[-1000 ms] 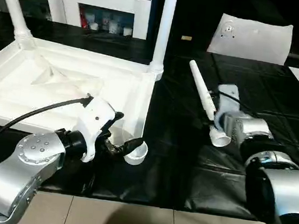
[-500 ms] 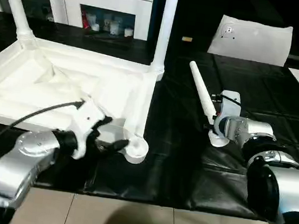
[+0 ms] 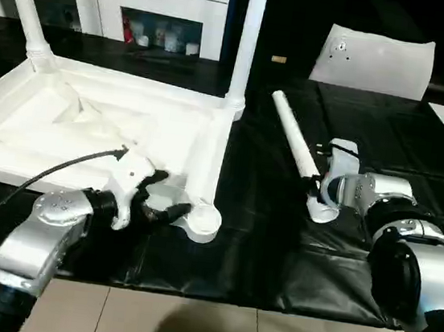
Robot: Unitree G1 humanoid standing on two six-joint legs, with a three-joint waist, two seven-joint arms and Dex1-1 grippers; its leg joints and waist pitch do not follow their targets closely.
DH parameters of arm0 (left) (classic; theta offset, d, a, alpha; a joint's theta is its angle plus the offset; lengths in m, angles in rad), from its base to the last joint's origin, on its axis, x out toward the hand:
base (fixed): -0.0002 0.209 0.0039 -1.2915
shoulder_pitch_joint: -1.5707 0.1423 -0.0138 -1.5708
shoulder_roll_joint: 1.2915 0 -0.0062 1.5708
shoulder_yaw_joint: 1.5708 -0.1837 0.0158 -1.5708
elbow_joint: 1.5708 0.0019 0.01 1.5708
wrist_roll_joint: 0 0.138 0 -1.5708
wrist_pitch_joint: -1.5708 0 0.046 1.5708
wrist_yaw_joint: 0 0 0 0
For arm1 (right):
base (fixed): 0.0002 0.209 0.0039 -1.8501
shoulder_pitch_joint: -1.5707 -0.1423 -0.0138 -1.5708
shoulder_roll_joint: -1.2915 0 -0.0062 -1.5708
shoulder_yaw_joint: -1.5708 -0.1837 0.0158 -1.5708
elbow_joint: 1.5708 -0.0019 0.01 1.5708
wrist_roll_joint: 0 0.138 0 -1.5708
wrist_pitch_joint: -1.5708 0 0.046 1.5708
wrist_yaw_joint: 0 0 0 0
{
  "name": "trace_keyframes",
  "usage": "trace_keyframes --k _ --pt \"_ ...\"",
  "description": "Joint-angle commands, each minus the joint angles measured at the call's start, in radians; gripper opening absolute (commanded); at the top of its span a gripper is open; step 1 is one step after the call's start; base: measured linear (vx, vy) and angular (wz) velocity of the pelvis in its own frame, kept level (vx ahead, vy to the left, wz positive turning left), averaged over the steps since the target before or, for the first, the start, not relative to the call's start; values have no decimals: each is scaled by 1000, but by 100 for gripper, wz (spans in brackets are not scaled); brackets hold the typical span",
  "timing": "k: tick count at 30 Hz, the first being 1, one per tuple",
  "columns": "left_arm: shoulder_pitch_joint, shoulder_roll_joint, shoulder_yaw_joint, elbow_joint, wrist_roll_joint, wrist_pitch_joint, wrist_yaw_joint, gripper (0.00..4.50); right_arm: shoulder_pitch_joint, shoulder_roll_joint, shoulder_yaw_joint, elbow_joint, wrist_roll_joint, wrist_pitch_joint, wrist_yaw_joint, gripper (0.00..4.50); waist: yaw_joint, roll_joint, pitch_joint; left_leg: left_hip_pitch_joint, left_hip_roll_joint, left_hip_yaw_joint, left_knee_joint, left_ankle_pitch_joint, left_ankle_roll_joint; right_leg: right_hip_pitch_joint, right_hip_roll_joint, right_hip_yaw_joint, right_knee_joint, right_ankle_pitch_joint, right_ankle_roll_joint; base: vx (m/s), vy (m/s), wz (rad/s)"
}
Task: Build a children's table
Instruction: Pick table leg
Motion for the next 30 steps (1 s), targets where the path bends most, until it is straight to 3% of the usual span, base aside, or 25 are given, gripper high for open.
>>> trace_keyframes --k 1,3,7,14,19,21,23,26,30 --pt "-15 -11 -26 -32 7 14 12 450 25 4 16 31 -14 22 11 247 3 7 -58 18 53 2 -76 -62 -1 43 -91 44 -61 78 -271 0 0 0" --pt "-52 -43 -57 -32 19 19 19 450 30 4 26 32 -26 18 13 227 4 6 -56 22 53 4 -78 -93 -10 39 -90 44 -67 26 -264 0 0 0" --pt "-79 -46 -64 -26 7 14 -9 450 38 1 11 32 -19 12 -11 200 6 4 -56 19 52 3 -79 -98 -23 41 -92 45 -66 13 -253 0 0 0" --pt "-33 53 -32 -101 -20 50 -78 450 35 -5 -20 28 -6 1 -15 192 3 8 -54 20 51 4 -80 -96 -23 38 -88 44 -65 33 -253 0 0 0" --pt "11 106 19 -247 -65 127 -81 450 36 -8 -27 26 -1 -23 -18 192 0 9 -52 21 53 4 -82 -129 -39 34 -87 44 -66 -4 -251 0 0 0" --pt "-5 114 35 -351 -89 211 -45 450 35 -13 -60 22 14 -45 -25 192 -1 5 -51 24 56 5 -83 -142 -49 32 -86 44 -65 -11 -248 0 0 0" --pt "-12 110 41 -371 -91 227 -30 450 32 -16 -71 18 20 -58 -24 192 -1 6 -49 22 55 5 -82 -146 -53 32 -86 45 -67 -16 -243 0 0 0" --pt "-18 92 54 -413 -93 254 16 450 26 -21 -132 -3 80 -157 -7 192 -4 2 -51 17 52 7 -79 -129 -49 36 -85 46 -65 -9 -231 0 0 0" --pt "-24 69 52 -444 -87 273 51 450 24 -28 -150 -23 101 -231 23 191 -6 0 -58 9 48 10 -70 -36 -3 41 -82 45 -57 110 -250 0 0 0"
